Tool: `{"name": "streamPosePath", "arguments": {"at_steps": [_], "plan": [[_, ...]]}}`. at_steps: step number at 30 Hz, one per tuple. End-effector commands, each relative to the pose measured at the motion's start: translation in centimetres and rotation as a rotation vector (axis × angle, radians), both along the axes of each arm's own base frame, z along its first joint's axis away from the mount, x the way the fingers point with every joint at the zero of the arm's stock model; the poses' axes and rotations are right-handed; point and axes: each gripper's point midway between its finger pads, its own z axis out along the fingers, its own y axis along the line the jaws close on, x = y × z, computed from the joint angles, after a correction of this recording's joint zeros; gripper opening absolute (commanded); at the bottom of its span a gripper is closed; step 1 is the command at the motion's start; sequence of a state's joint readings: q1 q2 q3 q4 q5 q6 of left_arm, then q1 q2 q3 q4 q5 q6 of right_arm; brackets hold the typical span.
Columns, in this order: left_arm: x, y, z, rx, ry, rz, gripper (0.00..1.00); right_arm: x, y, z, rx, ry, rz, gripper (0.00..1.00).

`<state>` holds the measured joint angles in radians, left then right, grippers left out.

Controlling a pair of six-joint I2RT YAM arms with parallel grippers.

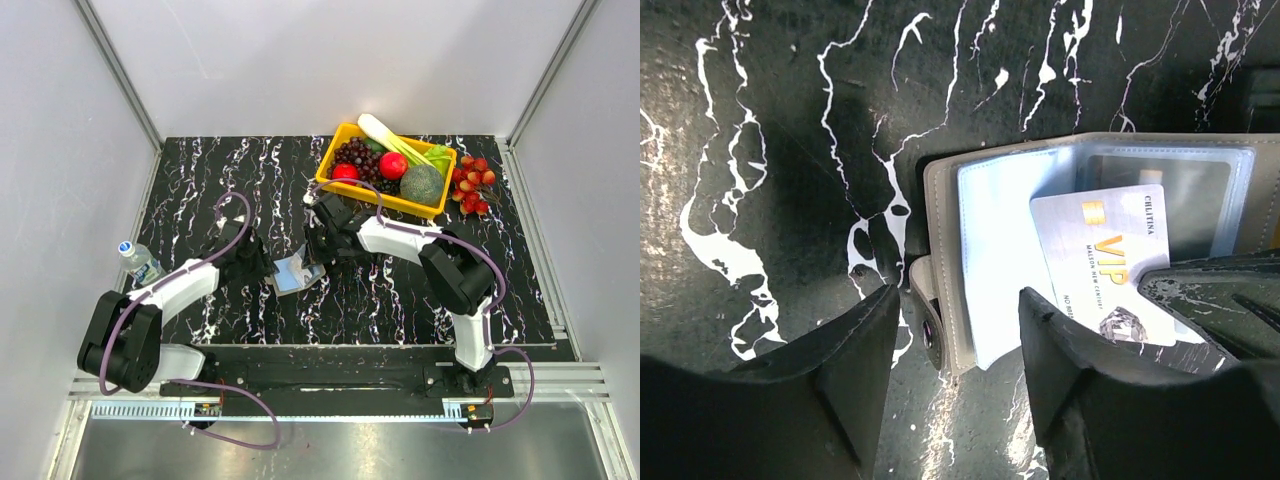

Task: Put the credit cards into the card holder
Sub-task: Insert the credit card into the card holder.

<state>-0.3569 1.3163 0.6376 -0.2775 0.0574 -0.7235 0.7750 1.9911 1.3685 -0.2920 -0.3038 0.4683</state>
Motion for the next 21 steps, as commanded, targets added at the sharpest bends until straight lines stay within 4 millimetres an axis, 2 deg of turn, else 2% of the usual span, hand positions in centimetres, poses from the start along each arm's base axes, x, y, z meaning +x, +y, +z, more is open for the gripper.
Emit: {"name": "streamPosePath", "arguments": {"at_steps": [1, 5, 10, 14, 19, 21], "plan": [[-0.1, 0.0, 0.1, -0.019, 0.000, 0.034, 0.57, 1.0, -0.9, -1.0, -0.022, -0.002, -0.035, 0.00], [-1.4, 0.3, -0.7, -0.029, 0.036, 0.067, 0.67, 1.4, -1.3, -1.0, -0.007, 0.008, -0.053, 0.00], [-1.8, -0.4, -1.5, -0.061, 0.059, 0.082, 0.69, 1.4, -1.4, -1.0, -0.001, 0.017, -0.058, 0.00], [-1.1, -1.6, -1.7, -0.114, 0.055, 0.084, 0.69, 1.3, -1.4, -1.1, 0.000, 0.019, -0.054, 0.00], [-0.5, -2.8, -2.2, -0.142, 0.066, 0.068, 0.59, 1.3, -1.5, -1.3, 0.000, 0.024, -0.056, 0.00], [-0.6, -3.2, -2.6, -0.152, 0.073, 0.067, 0.50, 1.3, -1.5, -1.4, -0.001, 0.027, -0.055, 0.00]]}}
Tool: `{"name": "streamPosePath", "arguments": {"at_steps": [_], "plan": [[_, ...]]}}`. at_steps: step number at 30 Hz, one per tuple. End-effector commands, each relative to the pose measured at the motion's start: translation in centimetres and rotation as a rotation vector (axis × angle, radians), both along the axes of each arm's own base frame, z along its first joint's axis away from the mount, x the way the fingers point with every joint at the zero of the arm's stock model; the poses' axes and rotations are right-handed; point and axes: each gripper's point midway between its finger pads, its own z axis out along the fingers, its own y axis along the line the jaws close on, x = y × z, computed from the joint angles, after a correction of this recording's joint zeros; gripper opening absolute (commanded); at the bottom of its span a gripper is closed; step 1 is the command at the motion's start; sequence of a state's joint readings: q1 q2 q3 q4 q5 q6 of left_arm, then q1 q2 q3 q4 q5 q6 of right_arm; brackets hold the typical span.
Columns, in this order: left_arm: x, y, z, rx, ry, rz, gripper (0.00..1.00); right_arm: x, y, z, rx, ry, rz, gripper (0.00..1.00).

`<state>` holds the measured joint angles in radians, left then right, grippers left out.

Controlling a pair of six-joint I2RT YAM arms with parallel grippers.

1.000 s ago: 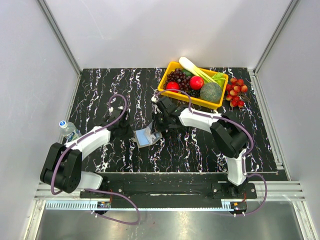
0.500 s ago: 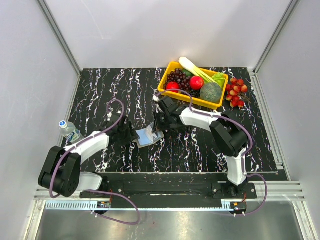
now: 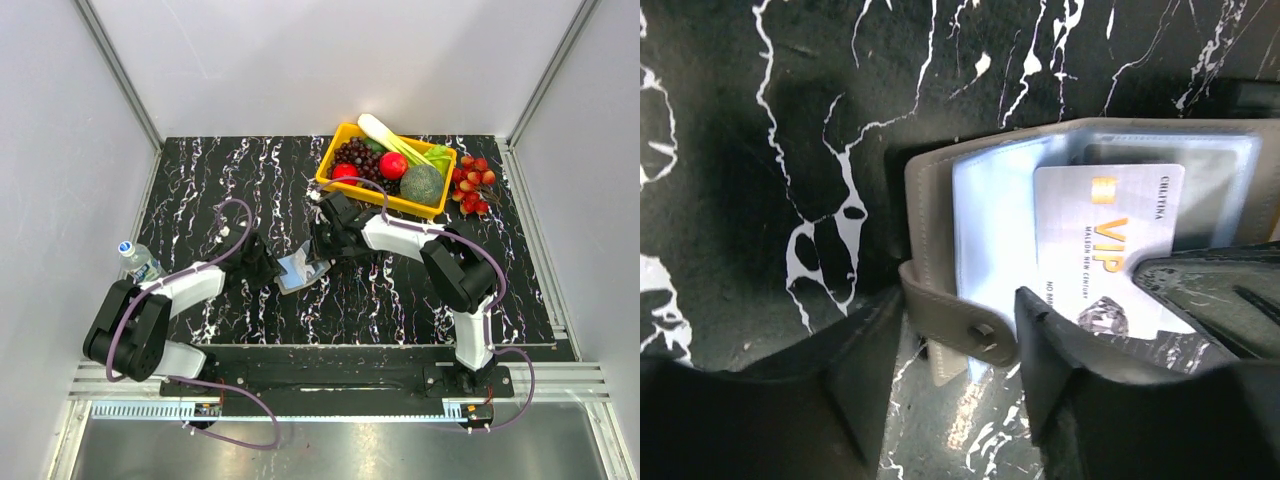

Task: Put the credit cards into the card holder
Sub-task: Insert the credit card into the card holder.

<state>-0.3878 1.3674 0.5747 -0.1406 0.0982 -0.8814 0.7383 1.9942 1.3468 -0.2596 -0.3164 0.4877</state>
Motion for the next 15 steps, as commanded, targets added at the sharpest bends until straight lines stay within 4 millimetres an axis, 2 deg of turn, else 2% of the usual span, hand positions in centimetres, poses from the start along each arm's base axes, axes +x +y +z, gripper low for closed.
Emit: {"name": "streamPosePath", "arguments": {"at_steps": [1, 9, 15], "plan": [[-0.4, -1.1, -1.3, -0.035, 0.040, -0.009, 0.45, 0.1, -0.7, -1.1, -0.020, 0.018, -0.011, 0.00], [-0.2, -0.5, -1.6, 0.021, 0.047, -0.006, 0.01, 0.1, -0.8, -0.9, -0.016, 0.016, -0.014, 0.00], [0.3, 1.2, -1.3, 0.135, 0.046, -0.007, 0.00, 1.1, -1.3, 0.5, 0.004, -0.012, -0.050, 0.00]]}}
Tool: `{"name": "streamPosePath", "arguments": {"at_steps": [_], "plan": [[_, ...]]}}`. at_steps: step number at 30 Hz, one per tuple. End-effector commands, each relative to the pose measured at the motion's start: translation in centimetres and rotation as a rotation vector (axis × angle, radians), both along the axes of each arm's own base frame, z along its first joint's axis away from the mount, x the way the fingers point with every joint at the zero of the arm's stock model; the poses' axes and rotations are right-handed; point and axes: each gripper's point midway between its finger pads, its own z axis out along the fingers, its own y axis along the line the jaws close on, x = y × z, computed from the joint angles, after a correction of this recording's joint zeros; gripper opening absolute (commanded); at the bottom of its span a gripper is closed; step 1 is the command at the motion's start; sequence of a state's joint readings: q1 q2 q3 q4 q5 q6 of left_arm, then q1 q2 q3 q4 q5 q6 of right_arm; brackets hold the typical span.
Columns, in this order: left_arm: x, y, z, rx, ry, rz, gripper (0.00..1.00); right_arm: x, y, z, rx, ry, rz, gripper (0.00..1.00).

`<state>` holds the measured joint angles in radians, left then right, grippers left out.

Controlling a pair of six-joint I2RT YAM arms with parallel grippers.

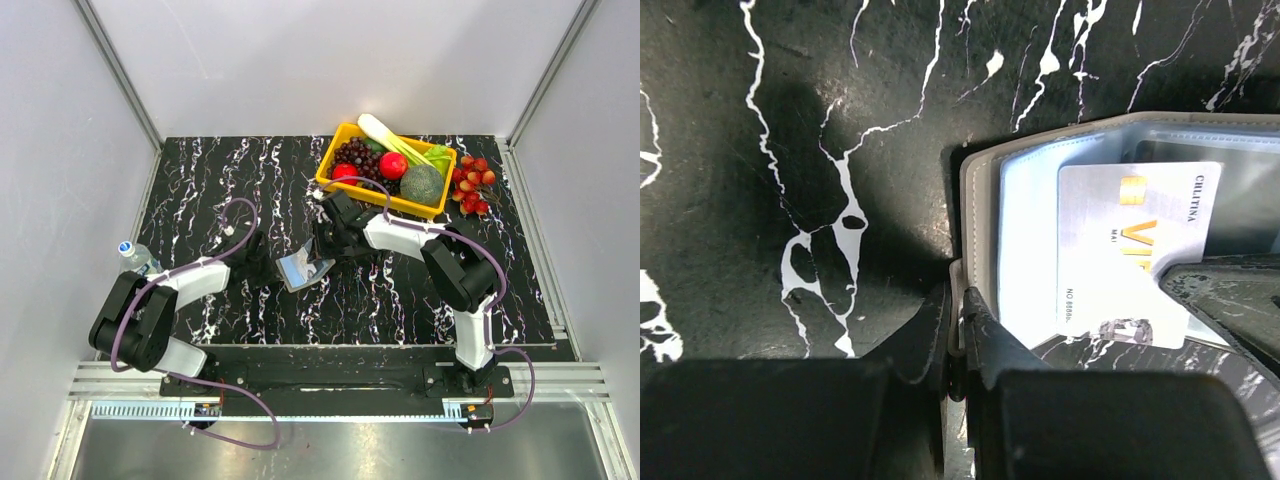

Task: Put the credit cards into the card holder
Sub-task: Insert the credit card into the card holder.

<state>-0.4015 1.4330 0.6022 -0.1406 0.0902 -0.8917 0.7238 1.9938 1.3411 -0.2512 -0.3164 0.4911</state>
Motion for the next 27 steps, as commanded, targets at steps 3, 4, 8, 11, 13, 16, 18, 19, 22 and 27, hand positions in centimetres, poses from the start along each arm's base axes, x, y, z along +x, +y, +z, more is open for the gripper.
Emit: {"name": "streamPosePath", "arguments": {"at_steps": [3, 4, 8, 11, 13, 16, 18, 19, 22, 27], "plan": [[-0.1, 3.1, 0.1, 0.200, 0.000, -0.014, 0.00, 1.5, -1.4, 1.7, 0.043, -0.028, -0.075, 0.00], [-0.2, 3.4, 0.1, 0.216, -0.001, -0.023, 0.00, 1.8, -1.6, 1.8, 0.055, -0.026, -0.085, 0.00], [-0.3, 3.9, -0.4, 0.259, 0.017, -0.046, 0.00, 2.3, -2.2, 1.2, 0.065, -0.011, -0.108, 0.00], [-0.3, 3.9, -0.8, 0.267, 0.033, -0.054, 0.00, 2.5, -2.6, 0.9, 0.072, -0.008, -0.128, 0.00], [-0.3, 3.9, -1.0, 0.270, 0.037, -0.051, 0.00, 3.0, -3.2, 1.0, 0.074, -0.024, -0.164, 0.00], [-0.2, 4.0, -1.1, 0.274, 0.039, -0.052, 0.00, 3.4, -3.4, 0.9, 0.078, -0.027, -0.178, 0.00], [-0.1, 4.0, -1.1, 0.275, 0.040, -0.053, 0.00, 3.3, -3.5, 0.5, 0.073, -0.013, -0.179, 0.00], [-0.1, 3.9, -1.1, 0.274, 0.040, -0.059, 0.00, 3.1, -3.3, 0.4, 0.080, -0.004, -0.170, 0.00], [0.0, 3.6, -1.1, 0.268, 0.040, -0.067, 0.00, 2.6, -2.6, 0.4, 0.113, 0.020, -0.141, 0.00], [0.1, 3.6, -1.6, 0.269, 0.057, -0.062, 0.00, 1.8, -1.7, 0.8, 0.152, 0.024, -0.086, 0.00]]}}
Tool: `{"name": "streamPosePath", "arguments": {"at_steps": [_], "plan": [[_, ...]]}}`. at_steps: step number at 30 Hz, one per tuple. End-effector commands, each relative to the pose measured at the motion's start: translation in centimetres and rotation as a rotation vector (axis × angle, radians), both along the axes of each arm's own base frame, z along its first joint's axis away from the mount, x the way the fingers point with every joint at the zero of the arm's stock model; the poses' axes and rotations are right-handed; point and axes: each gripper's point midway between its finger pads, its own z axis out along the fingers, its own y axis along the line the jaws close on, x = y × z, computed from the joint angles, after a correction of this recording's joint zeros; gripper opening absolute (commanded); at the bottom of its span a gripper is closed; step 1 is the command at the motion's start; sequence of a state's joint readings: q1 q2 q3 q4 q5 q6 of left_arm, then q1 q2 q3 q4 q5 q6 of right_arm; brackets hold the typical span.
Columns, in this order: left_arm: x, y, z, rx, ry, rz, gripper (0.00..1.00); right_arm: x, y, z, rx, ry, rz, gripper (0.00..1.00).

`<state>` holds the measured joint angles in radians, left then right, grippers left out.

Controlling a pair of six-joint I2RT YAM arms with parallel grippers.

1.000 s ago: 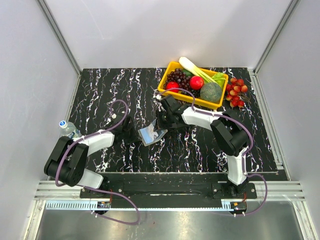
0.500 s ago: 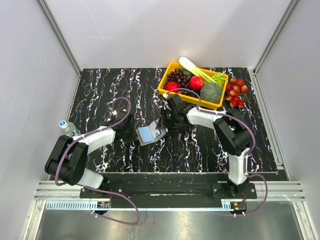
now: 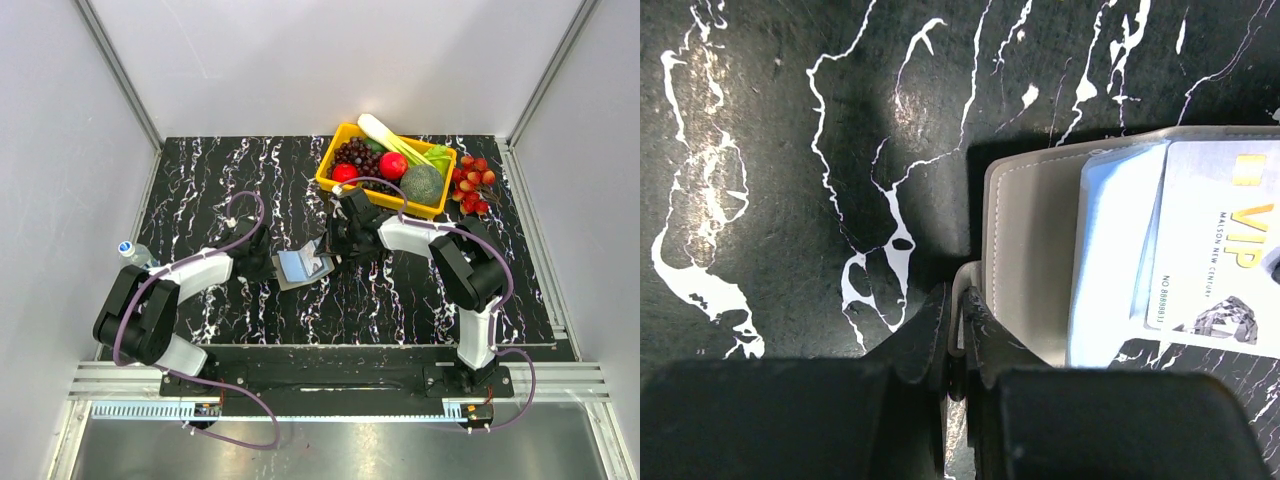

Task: Put the credit cards into the card holder
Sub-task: Insert the credit card into the card holder.

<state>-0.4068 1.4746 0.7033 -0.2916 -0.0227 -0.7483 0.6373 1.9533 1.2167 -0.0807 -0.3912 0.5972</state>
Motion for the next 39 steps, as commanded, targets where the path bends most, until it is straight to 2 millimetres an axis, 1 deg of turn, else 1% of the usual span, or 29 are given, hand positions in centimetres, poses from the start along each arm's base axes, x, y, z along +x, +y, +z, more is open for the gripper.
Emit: {"name": "streamPosePath", "arguments": {"at_steps": [1, 5, 10, 13, 15, 19, 24, 27, 30, 32, 35, 39], "plan": [[-0.4, 1.3, -1.5, 0.073, 0.040, 0.011, 0.00, 0.0, 0.3, 0.7, 0.035, -0.019, 0.035, 0.00], [-0.3, 1.2, -1.7, 0.069, 0.045, 0.013, 0.00, -0.8, 0.9, 0.0, 0.037, 0.008, 0.075, 0.00], [-0.2, 1.1, -1.7, 0.066, 0.046, 0.017, 0.00, -1.0, 0.7, -0.7, 0.007, 0.007, 0.071, 0.00], [-0.3, 1.1, -1.8, 0.068, 0.052, 0.018, 0.00, -0.3, 0.3, 0.2, 0.013, -0.039, 0.028, 0.00], [-0.3, 1.0, -1.9, 0.063, 0.053, 0.017, 0.00, -0.4, 0.9, 0.5, 0.031, -0.029, 0.039, 0.00], [-0.2, 1.0, -1.8, 0.065, 0.053, 0.015, 0.00, -0.6, 0.6, -1.1, -0.025, 0.010, 0.048, 0.00], [-0.3, 1.0, -1.9, 0.063, 0.057, 0.017, 0.00, -1.8, 0.7, -2.8, -0.041, 0.083, 0.098, 0.00], [-0.3, 0.9, -2.2, 0.062, 0.069, 0.017, 0.00, -2.3, 0.9, -2.9, -0.033, 0.102, 0.124, 0.00], [-0.4, 0.9, -2.3, 0.062, 0.071, 0.016, 0.00, -2.3, 0.5, -3.2, -0.063, 0.109, 0.106, 0.00], [-0.4, 1.0, -2.3, 0.063, 0.068, 0.019, 0.00, -1.9, 0.0, -3.5, -0.092, 0.101, 0.075, 0.00], [-0.4, 0.9, -2.2, 0.060, 0.068, 0.018, 0.00, -2.0, -0.1, -4.2, -0.117, 0.107, 0.088, 0.00], [-0.2, 0.9, -2.1, 0.058, 0.065, 0.019, 0.00, -3.2, 0.2, -5.0, -0.139, 0.132, 0.151, 0.00]]}}
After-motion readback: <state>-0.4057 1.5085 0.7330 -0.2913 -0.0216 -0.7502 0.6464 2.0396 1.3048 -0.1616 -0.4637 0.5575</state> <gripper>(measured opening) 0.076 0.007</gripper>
